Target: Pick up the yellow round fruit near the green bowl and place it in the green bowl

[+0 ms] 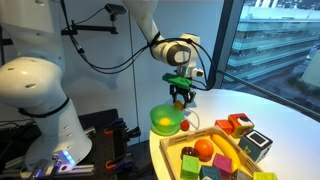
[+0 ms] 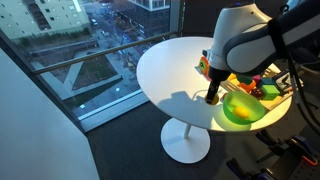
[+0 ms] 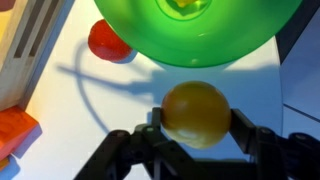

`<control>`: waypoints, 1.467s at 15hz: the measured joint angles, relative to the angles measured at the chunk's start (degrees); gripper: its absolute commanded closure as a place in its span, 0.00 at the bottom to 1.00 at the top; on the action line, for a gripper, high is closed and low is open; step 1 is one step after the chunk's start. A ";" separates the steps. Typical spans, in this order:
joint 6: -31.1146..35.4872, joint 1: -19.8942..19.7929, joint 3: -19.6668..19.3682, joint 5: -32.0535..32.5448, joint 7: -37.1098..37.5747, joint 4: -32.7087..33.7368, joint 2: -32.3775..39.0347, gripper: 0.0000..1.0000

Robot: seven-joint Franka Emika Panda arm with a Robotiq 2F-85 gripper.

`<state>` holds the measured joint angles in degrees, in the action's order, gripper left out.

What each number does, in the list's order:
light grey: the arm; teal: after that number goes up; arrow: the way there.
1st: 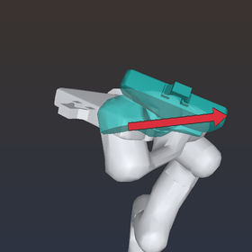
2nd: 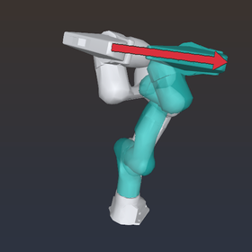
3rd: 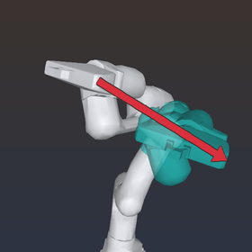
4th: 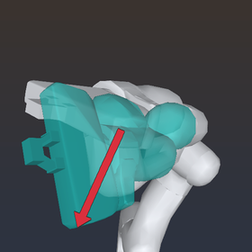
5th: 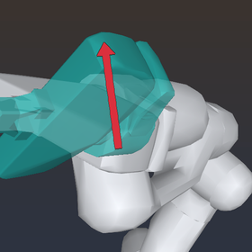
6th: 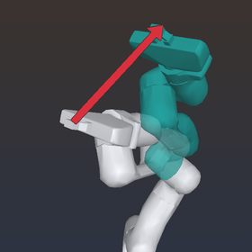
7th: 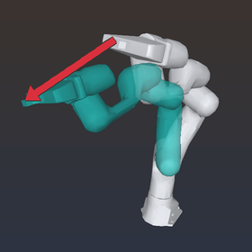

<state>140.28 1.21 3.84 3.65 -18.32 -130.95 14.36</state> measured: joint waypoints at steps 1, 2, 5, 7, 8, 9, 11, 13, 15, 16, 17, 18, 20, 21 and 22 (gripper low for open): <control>-0.08 0.00 0.09 0.00 0.00 0.01 -0.61 0.56; -0.35 0.00 0.16 -0.04 0.00 0.01 -1.22 0.56; -1.87 0.00 0.24 -0.22 0.00 0.02 -3.26 0.56; -3.44 0.00 0.24 -0.34 0.00 0.01 -4.88 0.56; -4.13 0.00 0.22 -0.35 0.00 -0.03 -5.77 0.56; -4.95 0.00 0.19 -0.40 0.00 -0.07 -6.70 0.56; -6.70 0.00 0.04 -0.43 0.00 -0.36 -8.80 0.56; -8.54 0.00 -0.33 -0.43 0.00 -1.13 -11.22 0.56; -9.93 -0.01 -0.91 -0.43 0.00 -2.43 -13.64 0.56; -10.21 -0.01 -1.30 -0.43 0.00 -3.41 -14.85 0.56; -10.25 -0.03 -1.73 -0.42 0.00 -4.53 -15.99 0.56; -10.25 -0.06 -2.17 -0.42 0.00 -5.69 -17.00 0.56; -10.25 -0.22 -3.05 -0.42 0.00 -8.15 -18.70 0.56; -10.24 -0.32 -3.49 -0.42 -0.01 -9.38 -19.32 0.56; -10.22 -0.45 -3.85 -0.42 -0.01 -10.46 -19.73 0.56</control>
<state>130.07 0.76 -0.01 3.23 -18.33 -141.41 -5.36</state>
